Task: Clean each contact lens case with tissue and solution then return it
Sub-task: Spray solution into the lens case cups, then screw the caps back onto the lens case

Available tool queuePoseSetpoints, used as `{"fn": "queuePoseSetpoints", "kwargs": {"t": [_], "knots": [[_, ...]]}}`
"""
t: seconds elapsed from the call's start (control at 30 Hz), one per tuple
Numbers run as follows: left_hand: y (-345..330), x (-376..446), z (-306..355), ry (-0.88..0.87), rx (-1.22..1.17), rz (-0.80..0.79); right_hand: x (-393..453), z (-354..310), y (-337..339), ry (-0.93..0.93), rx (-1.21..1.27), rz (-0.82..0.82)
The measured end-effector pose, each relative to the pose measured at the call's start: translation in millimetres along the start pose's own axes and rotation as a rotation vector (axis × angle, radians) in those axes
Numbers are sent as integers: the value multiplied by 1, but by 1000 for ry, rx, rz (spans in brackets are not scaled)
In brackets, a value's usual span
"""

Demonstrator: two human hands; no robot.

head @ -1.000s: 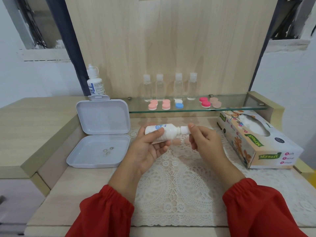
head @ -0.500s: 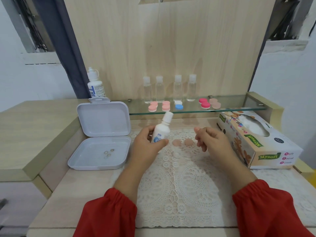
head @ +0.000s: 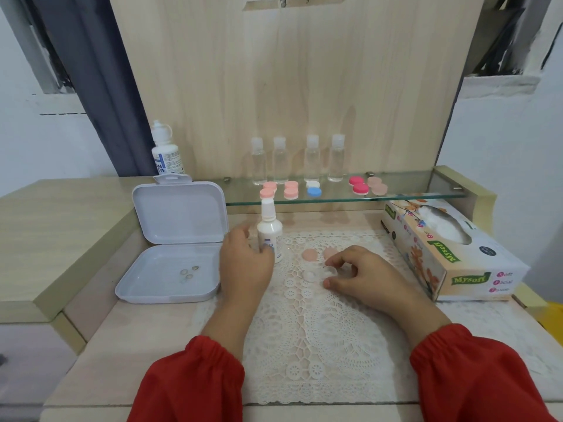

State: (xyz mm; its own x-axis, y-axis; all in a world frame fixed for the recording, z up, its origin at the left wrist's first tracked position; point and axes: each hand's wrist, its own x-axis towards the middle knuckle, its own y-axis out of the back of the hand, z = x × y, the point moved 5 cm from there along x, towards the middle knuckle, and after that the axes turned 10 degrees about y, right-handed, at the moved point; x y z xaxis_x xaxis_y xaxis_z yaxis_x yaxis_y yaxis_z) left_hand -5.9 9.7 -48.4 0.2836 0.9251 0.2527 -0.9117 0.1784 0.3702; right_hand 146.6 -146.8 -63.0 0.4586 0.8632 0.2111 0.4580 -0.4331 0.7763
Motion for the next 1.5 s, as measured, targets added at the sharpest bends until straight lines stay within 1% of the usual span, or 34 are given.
{"fn": "queuePoseSetpoints", "kwargs": {"t": [0.03,0.07,0.1,0.13,0.23,0.27,0.3,0.33,0.4,0.5,0.57,0.73,0.8,0.87,0.93,1.07,1.33,1.5], "knots": [[7,-5,6,-123,4,125,0,0,0,0,-3,2],[9,-11,11,-244,-3,178,-1,0,0,1,-5,2],[6,-15,15,-326,2,145,-1,1,1,3,-8,4],[-2,-17,17,-365,30,36,-1,1,1,5,-7,6],[-40,-25,15,-366,266,-449,0,2,1,10,3,18],[-50,-28,13,-375,360,-554,1,2,0,11,3,20],[-57,-29,11,-382,447,-623,2,2,0,11,4,20],[-61,-30,10,-389,515,-655,2,2,0,10,7,21],[-62,-27,7,-399,582,-643,3,3,0,7,13,20],[-54,-24,9,-466,559,-506,3,4,1,-1,18,20],[-50,-23,9,-506,562,-445,3,4,0,-3,19,20],[-47,-23,11,-500,511,-401,3,4,0,-1,19,22],[-45,-25,15,-478,437,-369,3,4,0,-1,14,23],[-39,-27,21,-448,289,-343,3,4,0,0,14,23],[-38,-33,26,-471,222,-372,3,4,0,2,18,26],[-47,-40,25,-527,272,-447,3,4,0,4,20,30],[-51,-40,23,-542,300,-473,3,3,0,9,29,28],[-51,-40,23,-519,302,-479,3,2,0,0,32,23]]}}
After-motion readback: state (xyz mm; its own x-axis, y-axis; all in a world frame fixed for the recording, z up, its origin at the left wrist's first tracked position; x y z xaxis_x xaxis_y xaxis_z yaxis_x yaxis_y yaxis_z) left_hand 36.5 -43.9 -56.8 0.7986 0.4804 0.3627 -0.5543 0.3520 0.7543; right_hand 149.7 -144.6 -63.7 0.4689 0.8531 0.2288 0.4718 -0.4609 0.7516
